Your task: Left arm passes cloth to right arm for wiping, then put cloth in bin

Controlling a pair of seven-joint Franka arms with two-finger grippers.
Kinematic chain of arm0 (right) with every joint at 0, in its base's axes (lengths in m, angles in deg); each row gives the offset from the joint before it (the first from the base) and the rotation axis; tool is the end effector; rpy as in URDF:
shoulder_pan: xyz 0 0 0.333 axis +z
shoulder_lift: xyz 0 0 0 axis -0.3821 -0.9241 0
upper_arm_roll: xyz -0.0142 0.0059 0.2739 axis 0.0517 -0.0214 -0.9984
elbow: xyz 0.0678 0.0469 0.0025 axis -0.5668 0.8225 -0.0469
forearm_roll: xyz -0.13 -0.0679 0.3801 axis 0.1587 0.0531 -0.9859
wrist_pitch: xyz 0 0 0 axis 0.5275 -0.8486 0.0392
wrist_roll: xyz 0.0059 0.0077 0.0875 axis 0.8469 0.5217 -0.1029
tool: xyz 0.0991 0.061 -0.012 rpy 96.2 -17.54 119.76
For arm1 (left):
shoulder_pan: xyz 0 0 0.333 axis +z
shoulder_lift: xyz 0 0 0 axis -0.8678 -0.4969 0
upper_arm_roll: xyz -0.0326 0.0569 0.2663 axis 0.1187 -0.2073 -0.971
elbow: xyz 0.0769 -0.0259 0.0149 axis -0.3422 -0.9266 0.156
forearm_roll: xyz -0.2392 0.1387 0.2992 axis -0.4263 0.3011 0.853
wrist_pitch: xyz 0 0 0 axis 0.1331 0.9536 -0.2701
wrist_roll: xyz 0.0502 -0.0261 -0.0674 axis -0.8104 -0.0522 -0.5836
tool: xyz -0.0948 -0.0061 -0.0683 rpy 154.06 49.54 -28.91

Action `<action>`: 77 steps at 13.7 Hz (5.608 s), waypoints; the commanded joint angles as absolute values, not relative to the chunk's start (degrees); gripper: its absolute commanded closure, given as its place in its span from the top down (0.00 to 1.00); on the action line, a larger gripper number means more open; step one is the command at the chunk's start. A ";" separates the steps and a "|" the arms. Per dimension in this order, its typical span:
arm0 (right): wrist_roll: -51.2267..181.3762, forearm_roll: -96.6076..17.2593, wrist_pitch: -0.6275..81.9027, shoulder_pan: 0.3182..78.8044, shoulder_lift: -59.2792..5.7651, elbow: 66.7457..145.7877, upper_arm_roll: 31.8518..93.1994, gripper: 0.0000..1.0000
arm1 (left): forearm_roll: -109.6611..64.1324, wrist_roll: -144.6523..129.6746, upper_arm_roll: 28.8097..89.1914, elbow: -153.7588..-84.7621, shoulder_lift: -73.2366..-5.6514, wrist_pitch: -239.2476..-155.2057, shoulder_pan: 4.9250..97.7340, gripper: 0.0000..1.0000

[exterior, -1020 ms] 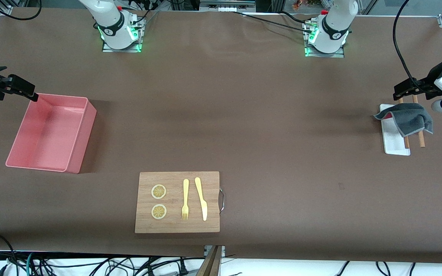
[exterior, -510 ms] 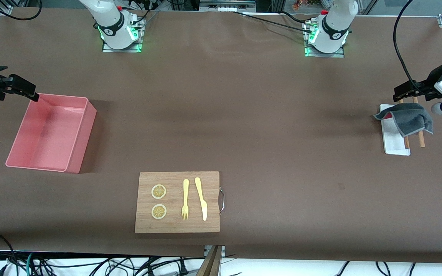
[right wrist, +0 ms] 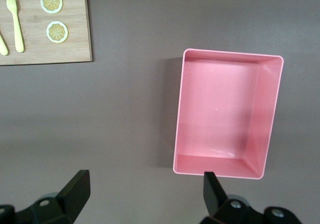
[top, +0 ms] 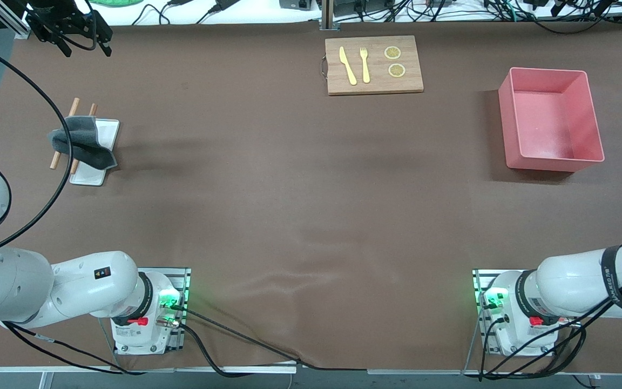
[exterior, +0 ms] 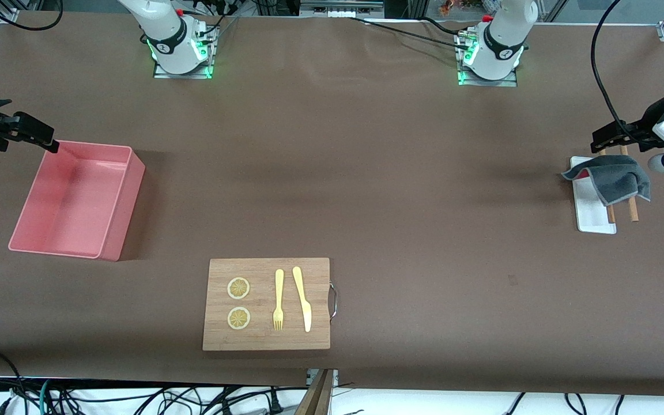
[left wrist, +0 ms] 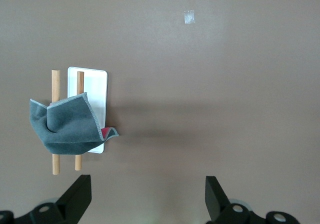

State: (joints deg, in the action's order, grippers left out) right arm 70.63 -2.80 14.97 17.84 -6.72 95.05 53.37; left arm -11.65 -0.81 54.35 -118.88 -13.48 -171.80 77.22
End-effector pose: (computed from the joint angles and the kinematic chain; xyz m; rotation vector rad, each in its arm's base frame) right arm 0.5846 -0.0102 0.5579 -3.1359 0.0396 0.0371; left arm 0.5588 0.0375 0.5008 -3.0999 -0.0819 0.2011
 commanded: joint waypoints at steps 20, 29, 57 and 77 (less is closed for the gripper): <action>70.37 -4.50 14.58 17.72 -7.60 93.20 53.38 1.00 | -11.49 -0.51 54.30 -116.32 -17.49 -171.99 77.78 1.00; 70.37 -4.50 14.58 17.72 -7.60 93.20 53.38 1.00 | -5.86 26.87 53.59 -113.50 -35.00 -180.44 90.16 1.00; 70.37 -5.82 14.75 17.72 -8.04 92.85 53.47 1.00 | -2.79 74.11 54.21 -137.41 -26.74 -197.84 100.99 0.58; 70.28 -5.03 14.84 17.80 -8.57 92.85 53.38 1.00 | -5.07 61.58 56.41 -110.20 -30.86 -167.73 85.19 0.00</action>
State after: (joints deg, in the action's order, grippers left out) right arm 70.60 -4.90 15.12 17.82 -7.84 94.42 53.45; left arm -4.18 66.56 56.61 -117.77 -27.54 -174.29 90.17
